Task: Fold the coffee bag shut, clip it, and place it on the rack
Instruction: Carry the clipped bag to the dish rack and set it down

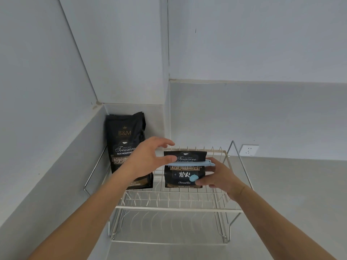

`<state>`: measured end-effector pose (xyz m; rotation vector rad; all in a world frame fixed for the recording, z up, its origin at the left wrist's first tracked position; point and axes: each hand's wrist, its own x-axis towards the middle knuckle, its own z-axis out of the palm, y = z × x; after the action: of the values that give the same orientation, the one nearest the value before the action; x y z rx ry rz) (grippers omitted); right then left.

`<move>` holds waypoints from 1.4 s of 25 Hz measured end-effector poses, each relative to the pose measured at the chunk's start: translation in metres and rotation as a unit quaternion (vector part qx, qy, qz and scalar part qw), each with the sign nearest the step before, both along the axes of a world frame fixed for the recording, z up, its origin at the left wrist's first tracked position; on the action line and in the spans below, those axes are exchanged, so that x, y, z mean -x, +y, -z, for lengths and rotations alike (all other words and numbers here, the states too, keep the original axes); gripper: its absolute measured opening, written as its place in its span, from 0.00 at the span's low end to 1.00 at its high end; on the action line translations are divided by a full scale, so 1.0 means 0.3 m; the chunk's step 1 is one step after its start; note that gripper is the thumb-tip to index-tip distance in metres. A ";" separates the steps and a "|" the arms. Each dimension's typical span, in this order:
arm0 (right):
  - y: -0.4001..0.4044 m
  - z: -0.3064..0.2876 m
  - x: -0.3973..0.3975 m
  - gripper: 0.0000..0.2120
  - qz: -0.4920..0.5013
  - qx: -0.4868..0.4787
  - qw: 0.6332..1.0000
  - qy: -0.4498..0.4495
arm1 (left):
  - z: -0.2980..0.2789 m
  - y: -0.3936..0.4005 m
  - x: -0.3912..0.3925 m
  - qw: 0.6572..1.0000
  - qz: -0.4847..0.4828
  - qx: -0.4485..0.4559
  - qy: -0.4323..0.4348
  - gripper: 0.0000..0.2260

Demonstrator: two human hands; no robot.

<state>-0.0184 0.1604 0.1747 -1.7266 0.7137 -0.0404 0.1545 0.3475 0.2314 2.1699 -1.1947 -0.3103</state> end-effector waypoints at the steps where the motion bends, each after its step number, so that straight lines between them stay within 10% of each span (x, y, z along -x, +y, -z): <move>1: 0.001 -0.001 -0.001 0.27 0.000 -0.001 1.000 0.002 | -0.011 -0.012 -0.006 1.000 0.016 0.012 0.007 0.16; 12: 0.002 0.009 -0.024 0.28 -0.014 0.033 0.999 0.021 | 0.024 -0.079 -0.026 0.999 0.041 0.023 0.003 0.04; 35: -0.016 0.024 -0.103 0.28 0.014 0.069 0.998 0.003 | 0.023 -0.103 -0.091 0.999 0.031 -0.009 0.012 0.09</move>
<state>0.0124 0.1555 0.1676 -1.8487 0.7532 -0.1064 0.1819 0.3165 0.2247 2.1408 -1.2531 -0.3733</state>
